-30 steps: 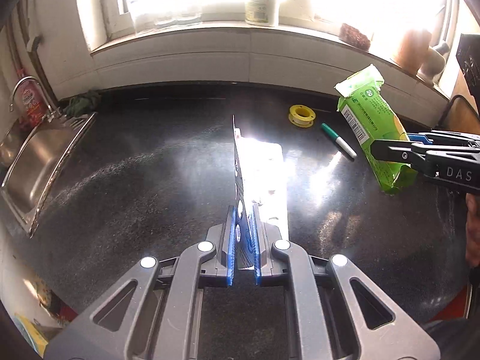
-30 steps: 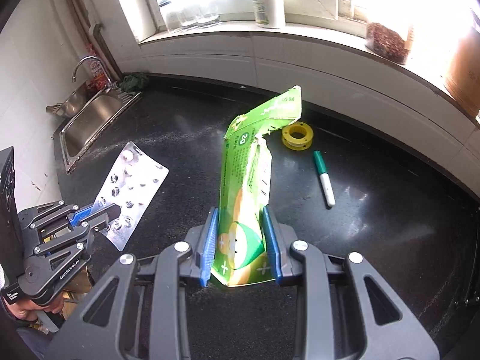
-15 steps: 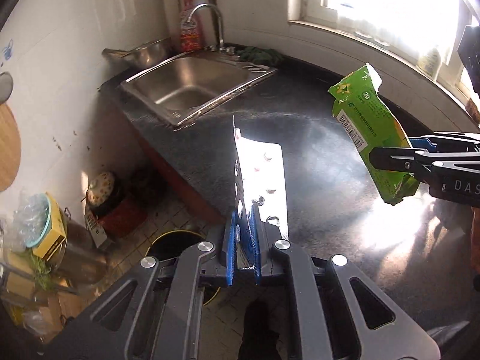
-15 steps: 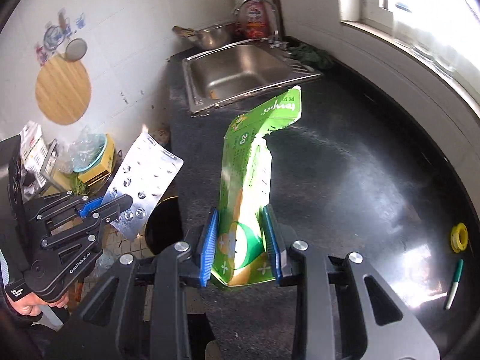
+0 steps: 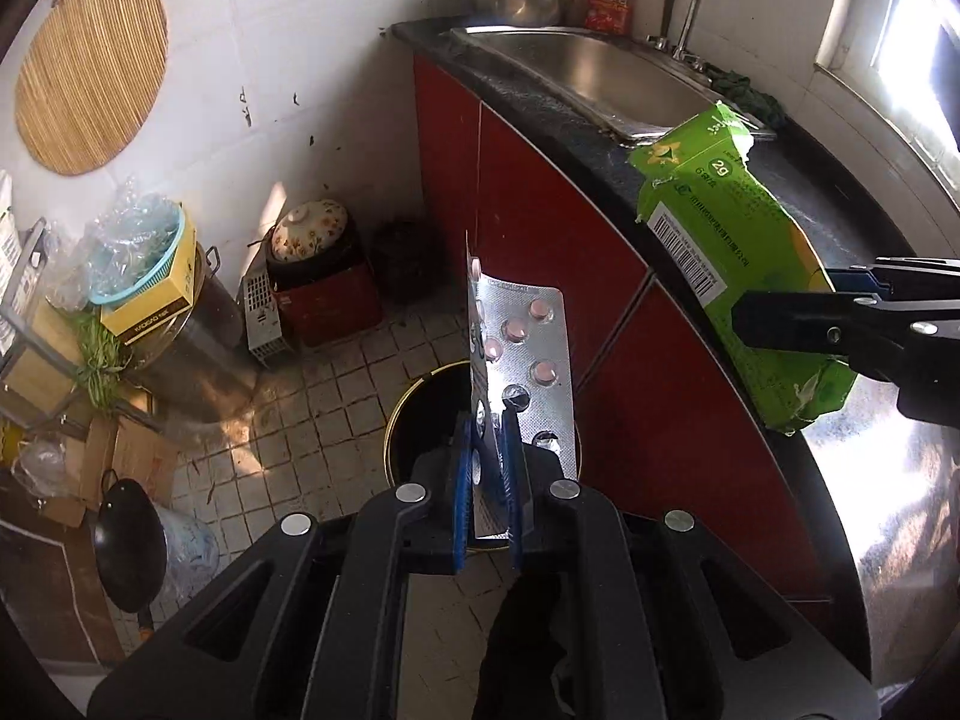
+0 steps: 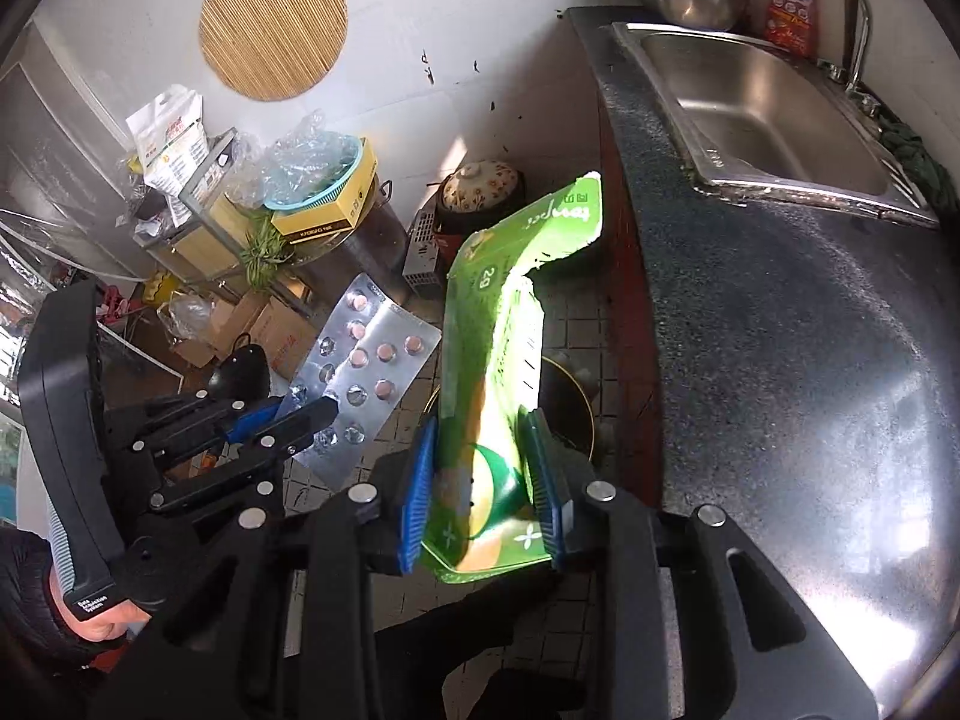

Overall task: Collect trash
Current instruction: 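Hold both items over the black bin and open both grippers to drop them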

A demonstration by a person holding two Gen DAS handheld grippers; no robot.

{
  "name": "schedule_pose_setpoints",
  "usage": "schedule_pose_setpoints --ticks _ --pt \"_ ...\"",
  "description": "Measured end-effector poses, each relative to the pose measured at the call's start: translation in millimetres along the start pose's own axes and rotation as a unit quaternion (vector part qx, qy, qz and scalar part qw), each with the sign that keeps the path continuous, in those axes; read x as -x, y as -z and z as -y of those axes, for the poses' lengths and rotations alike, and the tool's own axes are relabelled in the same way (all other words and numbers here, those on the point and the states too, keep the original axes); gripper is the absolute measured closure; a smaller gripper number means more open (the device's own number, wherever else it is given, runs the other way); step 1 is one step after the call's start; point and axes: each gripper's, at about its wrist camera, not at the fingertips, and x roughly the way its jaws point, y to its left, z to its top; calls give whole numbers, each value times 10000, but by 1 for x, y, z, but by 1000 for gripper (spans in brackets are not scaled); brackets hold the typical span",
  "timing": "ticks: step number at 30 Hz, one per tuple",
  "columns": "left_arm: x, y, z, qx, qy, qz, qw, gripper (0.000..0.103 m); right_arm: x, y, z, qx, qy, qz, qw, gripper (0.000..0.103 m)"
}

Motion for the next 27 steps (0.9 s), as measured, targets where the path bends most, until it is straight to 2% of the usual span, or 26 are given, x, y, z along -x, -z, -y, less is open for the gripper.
schedule_pose_setpoints --ticks 9,16,19,20,21,22,23,24,27 --pt "-79 11 -22 257 301 -442 9982 94 -75 -22 8 -96 60 -607 9981 72" --pt "-101 10 -34 391 479 -569 9965 94 -98 -29 11 -89 83 -756 9971 71" --pt "-107 9 -36 371 513 -646 9959 94 -102 -34 11 -72 68 -766 9970 66" --pt "-109 8 -36 365 504 -676 9958 89 -104 -34 11 -102 48 -778 9969 60" --pt "-112 8 -37 347 452 -744 9956 74 -107 -36 11 -140 35 -811 9966 51" --pt "-114 7 -36 363 397 -794 9954 58 -109 -37 11 -176 68 -813 9965 34" --pt "-114 8 -37 405 352 -802 9953 27 -108 -38 12 -200 78 -771 9968 29" --pt "-113 8 -39 463 364 -738 9955 21 -108 -38 13 -220 36 -768 9968 29" --pt "-112 8 -41 507 443 -725 9951 21 -104 -38 16 -274 27 -737 9969 29"
